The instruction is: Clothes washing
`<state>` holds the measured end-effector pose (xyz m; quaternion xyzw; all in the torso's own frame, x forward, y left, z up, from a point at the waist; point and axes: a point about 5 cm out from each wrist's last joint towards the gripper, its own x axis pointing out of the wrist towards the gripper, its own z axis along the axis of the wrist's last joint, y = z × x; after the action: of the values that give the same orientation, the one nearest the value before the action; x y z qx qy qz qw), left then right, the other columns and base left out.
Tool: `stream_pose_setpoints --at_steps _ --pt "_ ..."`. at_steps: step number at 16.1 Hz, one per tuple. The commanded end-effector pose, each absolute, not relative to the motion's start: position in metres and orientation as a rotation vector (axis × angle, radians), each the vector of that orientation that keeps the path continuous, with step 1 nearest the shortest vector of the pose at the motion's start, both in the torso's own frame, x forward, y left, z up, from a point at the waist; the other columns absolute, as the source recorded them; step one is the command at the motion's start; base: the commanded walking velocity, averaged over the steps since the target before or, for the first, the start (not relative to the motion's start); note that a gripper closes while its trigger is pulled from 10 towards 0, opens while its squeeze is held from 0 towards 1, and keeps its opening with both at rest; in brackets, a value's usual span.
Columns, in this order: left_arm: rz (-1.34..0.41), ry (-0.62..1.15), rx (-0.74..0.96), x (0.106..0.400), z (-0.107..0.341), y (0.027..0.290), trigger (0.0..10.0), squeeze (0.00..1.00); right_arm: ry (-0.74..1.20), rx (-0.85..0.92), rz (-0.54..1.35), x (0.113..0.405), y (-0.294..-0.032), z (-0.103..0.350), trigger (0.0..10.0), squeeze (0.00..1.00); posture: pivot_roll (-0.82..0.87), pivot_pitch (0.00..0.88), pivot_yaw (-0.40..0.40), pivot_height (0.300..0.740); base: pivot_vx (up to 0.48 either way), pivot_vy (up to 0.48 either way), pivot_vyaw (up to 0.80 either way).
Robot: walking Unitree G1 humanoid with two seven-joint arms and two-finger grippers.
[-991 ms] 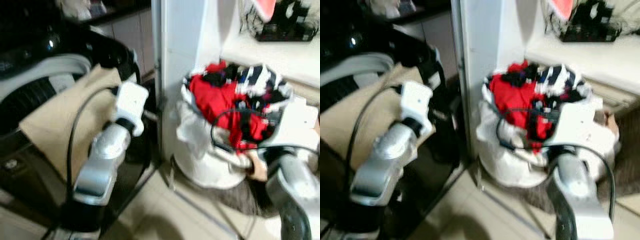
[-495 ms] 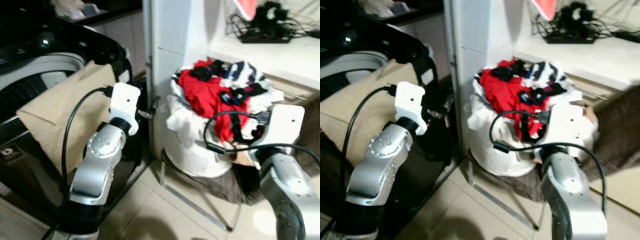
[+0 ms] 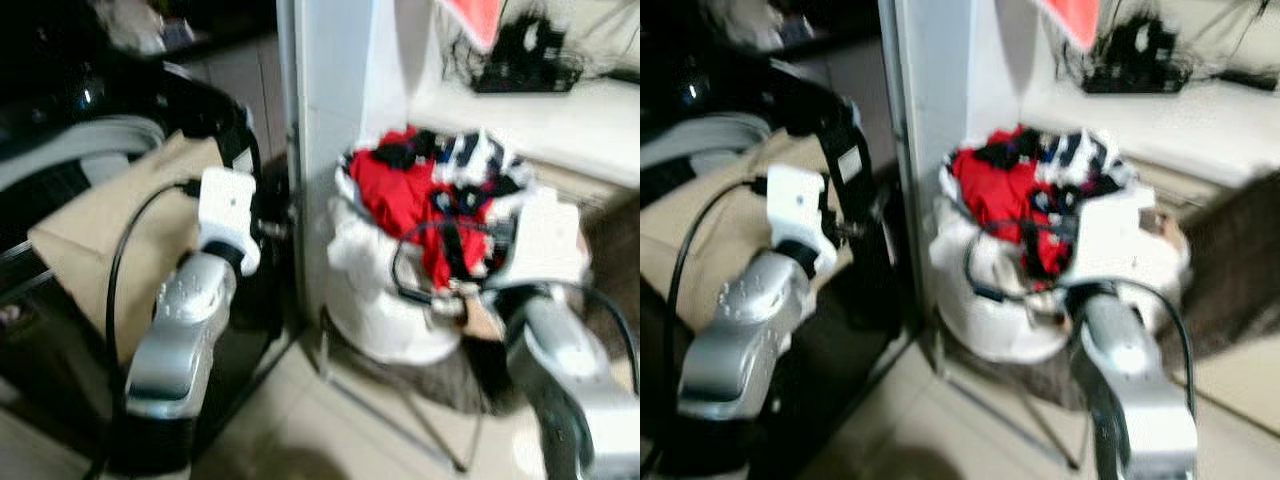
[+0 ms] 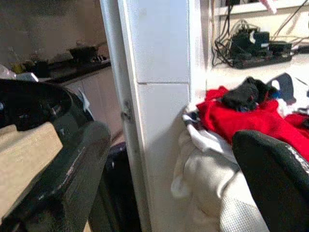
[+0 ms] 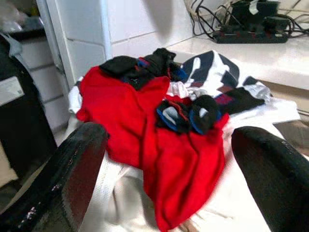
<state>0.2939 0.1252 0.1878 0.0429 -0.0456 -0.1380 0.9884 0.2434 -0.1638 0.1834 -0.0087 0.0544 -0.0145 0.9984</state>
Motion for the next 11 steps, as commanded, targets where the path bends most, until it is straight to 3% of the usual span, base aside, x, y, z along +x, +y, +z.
stream_pose_setpoints --at_steps 1,11 --pt "-0.237 -0.09 0.097 0.2929 0.1898 0.1356 10.0 0.0 0.101 -0.008 0.004 0.2458 -0.158 0.1837 10.0 0.0 -0.1 0.0 -0.005 0.74 0.379 0.0 0.0" --pt "-0.215 -0.082 0.117 0.2901 0.1884 0.1424 10.0 0.0 0.077 0.018 0.014 0.2496 -0.1597 0.1838 10.0 0.0 -0.1 0.0 -0.01 0.74 0.375 0.0 0.0"
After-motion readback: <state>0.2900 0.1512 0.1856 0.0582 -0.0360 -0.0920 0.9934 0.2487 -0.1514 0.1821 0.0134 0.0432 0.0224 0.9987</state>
